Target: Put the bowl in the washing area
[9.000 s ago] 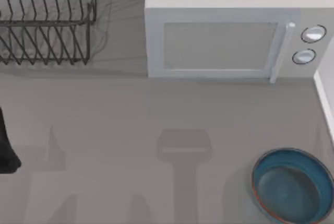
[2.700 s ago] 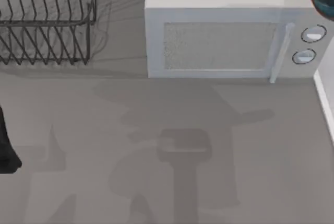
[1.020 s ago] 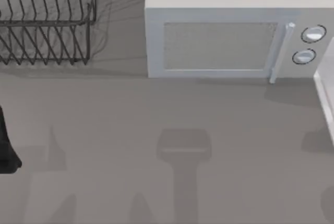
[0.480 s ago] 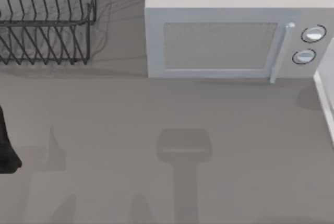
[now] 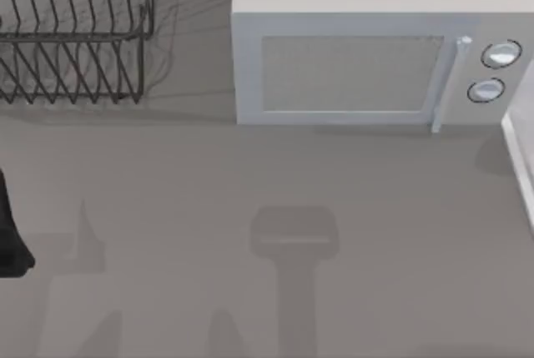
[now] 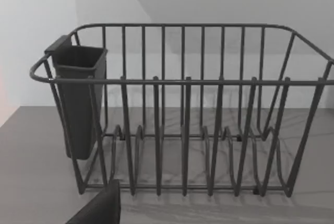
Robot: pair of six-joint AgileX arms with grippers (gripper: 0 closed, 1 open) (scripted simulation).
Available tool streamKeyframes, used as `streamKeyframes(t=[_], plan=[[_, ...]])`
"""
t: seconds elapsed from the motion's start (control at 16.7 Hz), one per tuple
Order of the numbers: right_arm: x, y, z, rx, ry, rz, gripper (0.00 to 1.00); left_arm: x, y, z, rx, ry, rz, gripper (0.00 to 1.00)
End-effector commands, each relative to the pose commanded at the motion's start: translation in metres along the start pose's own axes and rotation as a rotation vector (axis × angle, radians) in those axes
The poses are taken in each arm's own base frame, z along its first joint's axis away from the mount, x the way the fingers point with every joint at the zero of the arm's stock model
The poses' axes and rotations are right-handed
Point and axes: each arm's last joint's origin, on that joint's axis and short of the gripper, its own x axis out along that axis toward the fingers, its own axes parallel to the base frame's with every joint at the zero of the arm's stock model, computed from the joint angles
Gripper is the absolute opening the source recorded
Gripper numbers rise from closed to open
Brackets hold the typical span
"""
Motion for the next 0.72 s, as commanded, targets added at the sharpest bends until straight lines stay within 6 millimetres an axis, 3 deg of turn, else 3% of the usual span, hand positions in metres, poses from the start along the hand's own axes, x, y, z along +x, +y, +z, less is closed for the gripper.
streamKeyframes(t=[0.54, 0.72], plan=[[0.0000, 0.0000, 0.0000, 0.000, 0.000, 0.000, 0.98, 0.0000, 0.0000, 0.0000, 0.000, 0.000, 0.000, 1.00], [0.0000, 0.0000, 0.0000, 0.000, 0.000, 0.000, 1.00, 0.0000, 0.0000, 0.0000, 0.000, 0.000, 0.000, 1.00]])
